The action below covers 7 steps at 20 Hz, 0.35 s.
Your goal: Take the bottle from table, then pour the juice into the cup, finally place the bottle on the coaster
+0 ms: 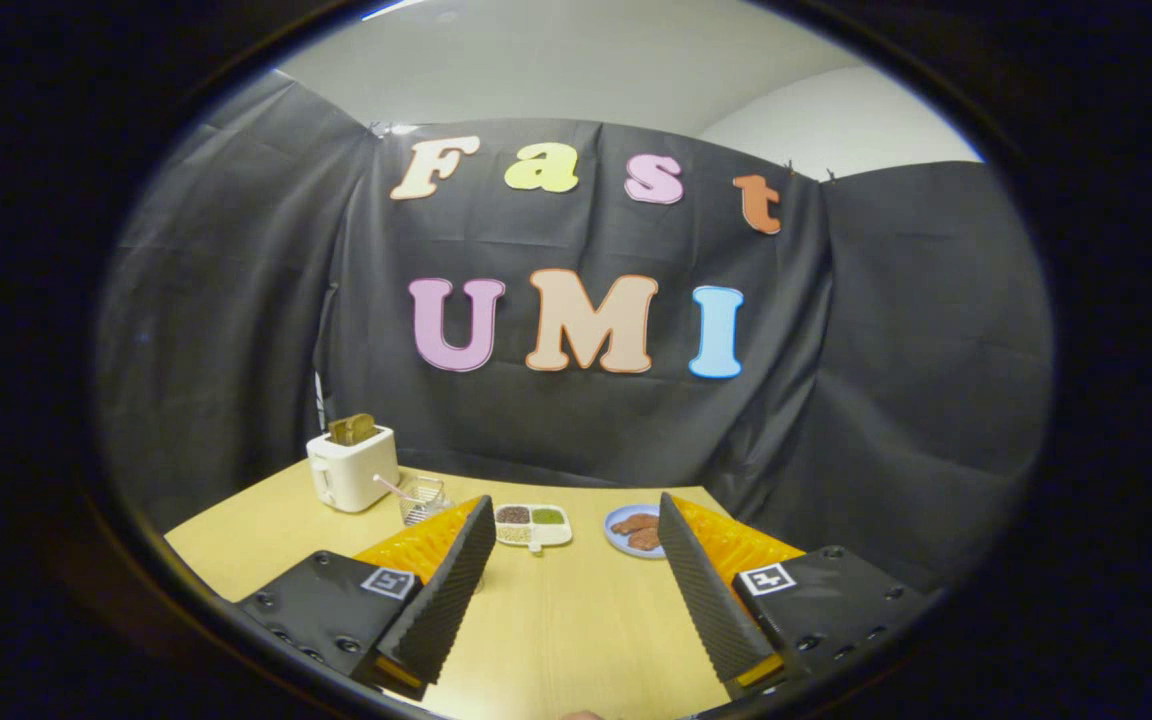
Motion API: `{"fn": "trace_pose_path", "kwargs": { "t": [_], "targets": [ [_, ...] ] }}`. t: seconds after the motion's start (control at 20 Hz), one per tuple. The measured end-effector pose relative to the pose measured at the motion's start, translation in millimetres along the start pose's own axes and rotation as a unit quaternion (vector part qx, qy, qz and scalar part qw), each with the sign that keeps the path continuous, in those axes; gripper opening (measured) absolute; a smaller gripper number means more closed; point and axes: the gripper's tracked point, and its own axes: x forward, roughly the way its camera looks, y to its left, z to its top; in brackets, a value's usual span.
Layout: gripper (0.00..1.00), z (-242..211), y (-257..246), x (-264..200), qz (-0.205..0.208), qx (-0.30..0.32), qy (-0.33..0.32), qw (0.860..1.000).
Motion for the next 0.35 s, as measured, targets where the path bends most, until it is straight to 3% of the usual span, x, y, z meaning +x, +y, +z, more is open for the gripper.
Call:
{"fn": "trace_pose_path", "kwargs": {
  "t": [0.35],
  "targets": [
    [1.00,18.5,-5.3,-13.0,-0.002,-0.013,0.004,1.000]
  ]
}}
